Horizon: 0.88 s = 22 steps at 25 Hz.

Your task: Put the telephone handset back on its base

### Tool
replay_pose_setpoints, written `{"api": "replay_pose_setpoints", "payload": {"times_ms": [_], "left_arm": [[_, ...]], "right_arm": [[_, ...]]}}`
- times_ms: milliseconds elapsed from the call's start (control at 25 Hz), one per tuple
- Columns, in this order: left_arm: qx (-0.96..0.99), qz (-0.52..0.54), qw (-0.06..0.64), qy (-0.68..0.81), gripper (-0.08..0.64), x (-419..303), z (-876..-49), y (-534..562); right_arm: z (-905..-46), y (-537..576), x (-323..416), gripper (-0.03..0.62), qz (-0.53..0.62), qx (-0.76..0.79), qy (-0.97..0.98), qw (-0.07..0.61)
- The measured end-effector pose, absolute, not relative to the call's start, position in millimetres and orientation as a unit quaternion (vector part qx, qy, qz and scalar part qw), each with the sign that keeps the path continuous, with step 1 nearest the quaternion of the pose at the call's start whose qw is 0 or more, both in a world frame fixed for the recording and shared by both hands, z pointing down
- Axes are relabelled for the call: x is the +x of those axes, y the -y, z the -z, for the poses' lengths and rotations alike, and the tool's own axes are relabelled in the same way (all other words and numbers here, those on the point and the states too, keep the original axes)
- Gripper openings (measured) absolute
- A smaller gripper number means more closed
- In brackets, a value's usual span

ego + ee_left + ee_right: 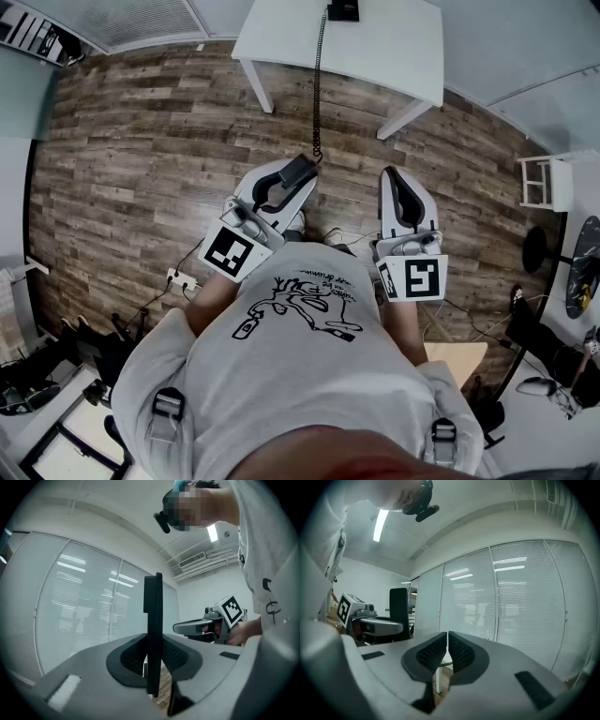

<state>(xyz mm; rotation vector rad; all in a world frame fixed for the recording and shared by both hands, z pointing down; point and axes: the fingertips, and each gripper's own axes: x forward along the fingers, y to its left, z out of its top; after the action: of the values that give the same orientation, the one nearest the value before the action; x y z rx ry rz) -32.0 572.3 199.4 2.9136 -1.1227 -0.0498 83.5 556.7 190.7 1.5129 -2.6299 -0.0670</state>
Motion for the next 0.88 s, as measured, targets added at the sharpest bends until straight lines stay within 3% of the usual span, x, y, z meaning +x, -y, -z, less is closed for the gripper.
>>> {"api": "replay_pose_setpoints", "payload": {"times_ms": [560,880], "left_arm": [[0.925,0.013,0.029,0.378,0.072,-87,-205,-546],[0.923,0.014,0.040,0.382,0.072,-81,-210,-506]], "right_arm": [[-194,-534,43,0.014,0.001,0.511,0.859,0.046],[-193,-495,44,0.014,0.007,0.506,0.861,0.042]]}}
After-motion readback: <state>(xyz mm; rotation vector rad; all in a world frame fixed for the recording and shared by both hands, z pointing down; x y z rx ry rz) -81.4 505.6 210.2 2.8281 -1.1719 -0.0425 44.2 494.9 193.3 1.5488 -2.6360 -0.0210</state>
